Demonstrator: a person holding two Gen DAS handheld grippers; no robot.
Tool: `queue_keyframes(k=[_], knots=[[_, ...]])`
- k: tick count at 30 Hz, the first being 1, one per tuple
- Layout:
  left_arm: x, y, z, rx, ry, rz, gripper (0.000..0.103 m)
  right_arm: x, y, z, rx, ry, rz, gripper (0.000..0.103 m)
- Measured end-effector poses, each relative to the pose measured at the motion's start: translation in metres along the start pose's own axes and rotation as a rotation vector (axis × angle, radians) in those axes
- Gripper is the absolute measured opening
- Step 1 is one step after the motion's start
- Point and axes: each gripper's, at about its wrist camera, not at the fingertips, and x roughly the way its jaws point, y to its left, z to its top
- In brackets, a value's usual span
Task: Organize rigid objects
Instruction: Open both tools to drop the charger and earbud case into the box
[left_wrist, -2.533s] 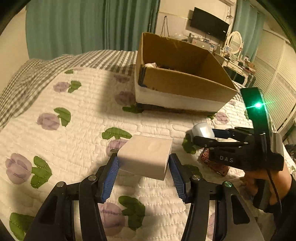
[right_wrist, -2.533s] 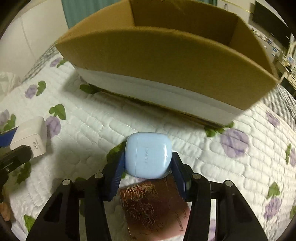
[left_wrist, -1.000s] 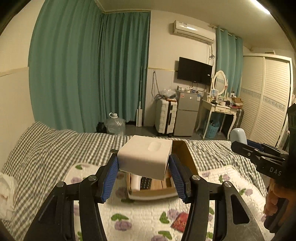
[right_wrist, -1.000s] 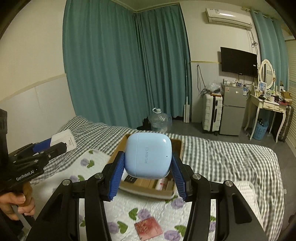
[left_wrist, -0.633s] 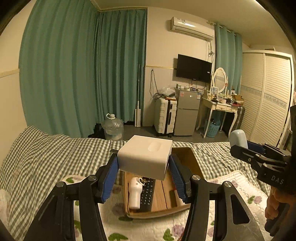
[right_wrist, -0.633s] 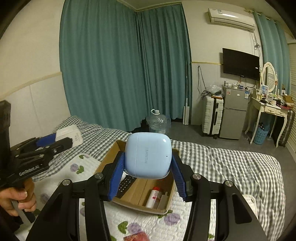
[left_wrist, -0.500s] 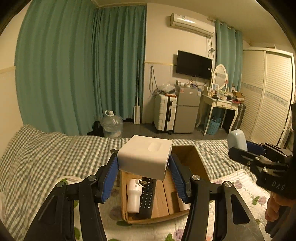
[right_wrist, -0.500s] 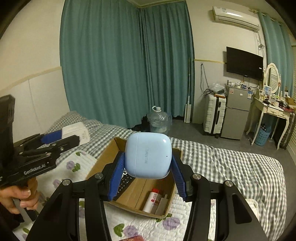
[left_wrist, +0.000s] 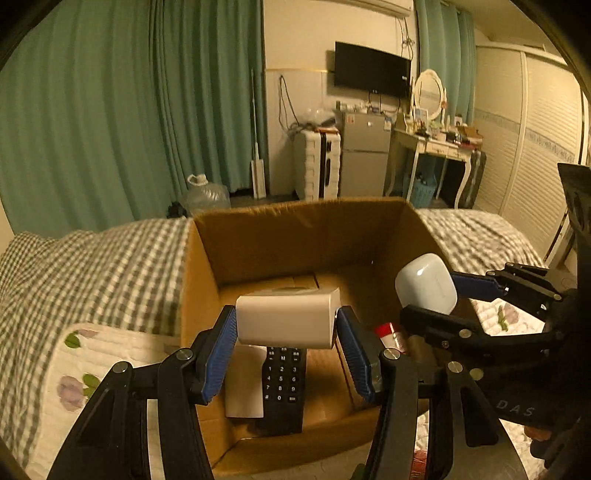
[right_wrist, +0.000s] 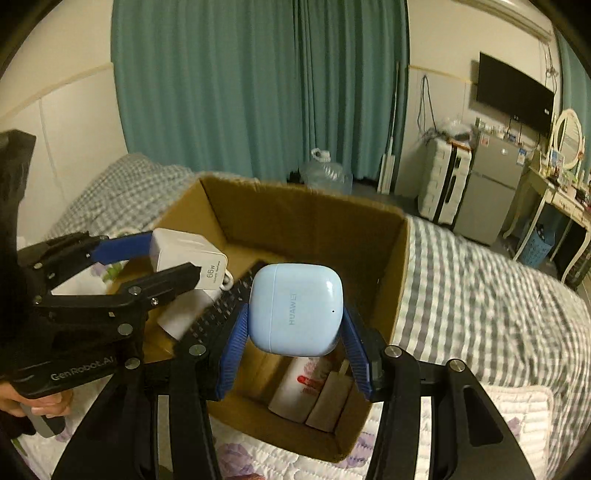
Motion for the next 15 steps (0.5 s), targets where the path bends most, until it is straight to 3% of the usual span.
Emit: queue_keyframes(k=[10, 13, 15], knots=[[0.024, -0.001, -0.006, 0.008, 0.067, 0.014, 0.051, 0.022, -0.001, -0.008, -0.051, 0.073, -0.053, 0.05], [0.012, -0.005, -0.001, 0.023, 0.018, 0.018, 0.049, 0.023, 0.001, -0.007, -0.055, 0.085, -0.055, 0.05], [0.003, -0.008, 0.005, 0.038, -0.014, 0.028, 0.05, 0.021, 0.002, -0.006, -0.054, 0.085, -0.042, 0.058]])
